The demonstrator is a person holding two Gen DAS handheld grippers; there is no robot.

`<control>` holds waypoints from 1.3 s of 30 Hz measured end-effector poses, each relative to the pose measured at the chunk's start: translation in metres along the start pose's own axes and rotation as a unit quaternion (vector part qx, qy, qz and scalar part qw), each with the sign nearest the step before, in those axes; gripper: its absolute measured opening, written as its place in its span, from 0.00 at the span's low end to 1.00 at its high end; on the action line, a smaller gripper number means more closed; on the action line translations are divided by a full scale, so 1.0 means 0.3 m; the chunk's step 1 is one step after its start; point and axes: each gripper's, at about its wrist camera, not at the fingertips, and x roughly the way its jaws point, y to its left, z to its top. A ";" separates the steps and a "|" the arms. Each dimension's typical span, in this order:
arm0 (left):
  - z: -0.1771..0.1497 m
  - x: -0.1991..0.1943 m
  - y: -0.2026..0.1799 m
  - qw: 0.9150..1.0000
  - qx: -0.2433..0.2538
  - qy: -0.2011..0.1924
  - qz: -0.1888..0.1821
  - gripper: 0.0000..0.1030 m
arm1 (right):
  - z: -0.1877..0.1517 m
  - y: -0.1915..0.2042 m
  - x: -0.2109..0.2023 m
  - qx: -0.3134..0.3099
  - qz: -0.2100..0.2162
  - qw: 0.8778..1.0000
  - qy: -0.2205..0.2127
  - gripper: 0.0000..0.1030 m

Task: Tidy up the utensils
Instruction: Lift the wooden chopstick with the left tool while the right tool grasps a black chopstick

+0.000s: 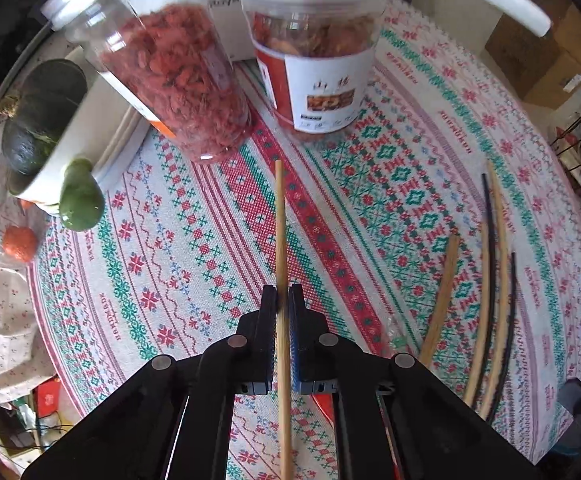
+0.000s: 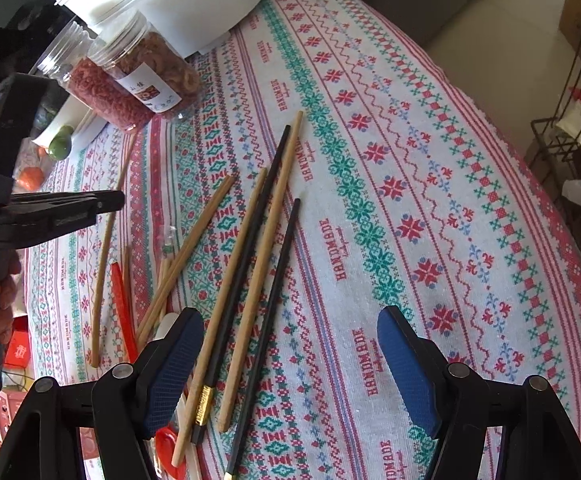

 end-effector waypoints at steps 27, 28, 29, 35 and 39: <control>-0.757 -0.863 0.159 0.930 -0.145 -0.330 -0.076 0.06 | -0.064 0.132 0.200 -0.069 -0.097 0.993 0.005 0.23; -0.785 -0.868 0.163 0.927 -0.149 -0.337 -0.069 0.06 | -0.073 0.149 0.207 -0.084 -0.114 0.990 0.000 0.18; -0.809 -0.871 0.170 0.925 -0.155 -0.342 -0.065 0.06 | -0.081 0.161 0.210 -0.095 -0.127 0.987 -0.006 0.17; -0.955 -0.834 0.223 0.905 -0.194 -0.374 -0.065 0.06 | -0.107 0.135 0.189 -0.088 -0.077 0.993 -0.013 0.05; -1.011 -0.776 0.281 0.897 -0.219 -0.367 -0.112 0.06 | -0.122 0.139 0.071 -0.089 -0.050 0.994 -0.050 0.05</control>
